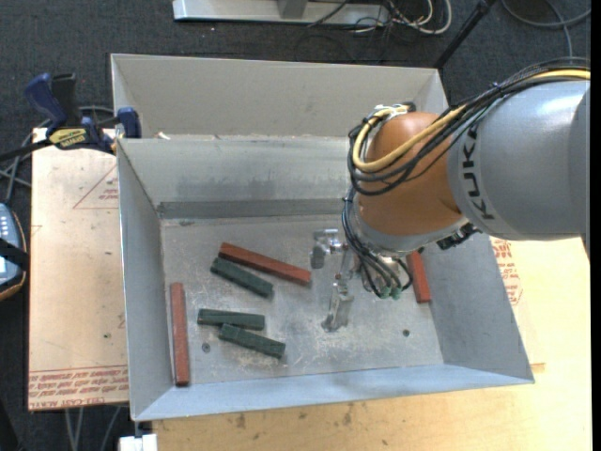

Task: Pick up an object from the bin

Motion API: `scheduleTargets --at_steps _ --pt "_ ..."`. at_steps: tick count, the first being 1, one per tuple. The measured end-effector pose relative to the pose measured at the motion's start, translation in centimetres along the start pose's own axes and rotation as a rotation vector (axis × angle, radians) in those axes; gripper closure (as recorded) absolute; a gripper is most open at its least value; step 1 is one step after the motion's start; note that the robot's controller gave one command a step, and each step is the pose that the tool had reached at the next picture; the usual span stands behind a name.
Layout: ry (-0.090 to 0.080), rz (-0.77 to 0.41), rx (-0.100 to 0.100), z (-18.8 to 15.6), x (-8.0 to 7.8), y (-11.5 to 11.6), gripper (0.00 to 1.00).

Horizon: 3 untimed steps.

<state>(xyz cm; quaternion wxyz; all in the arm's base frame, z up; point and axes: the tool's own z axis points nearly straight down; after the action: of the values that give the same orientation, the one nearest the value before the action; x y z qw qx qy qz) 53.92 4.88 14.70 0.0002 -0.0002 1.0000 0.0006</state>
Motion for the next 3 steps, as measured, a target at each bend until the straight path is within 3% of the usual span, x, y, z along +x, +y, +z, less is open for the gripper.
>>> scheduleTargets --at_steps 1,2,3 --pt "-0.011 -0.041 -0.001 6.7 -6.6 6.4 0.0" --pt "0.001 -0.004 0.0 5.9 -7.3 5.9 0.0" --pt "-0.005 -0.004 0.0 3.8 -7.3 5.6 0.0"
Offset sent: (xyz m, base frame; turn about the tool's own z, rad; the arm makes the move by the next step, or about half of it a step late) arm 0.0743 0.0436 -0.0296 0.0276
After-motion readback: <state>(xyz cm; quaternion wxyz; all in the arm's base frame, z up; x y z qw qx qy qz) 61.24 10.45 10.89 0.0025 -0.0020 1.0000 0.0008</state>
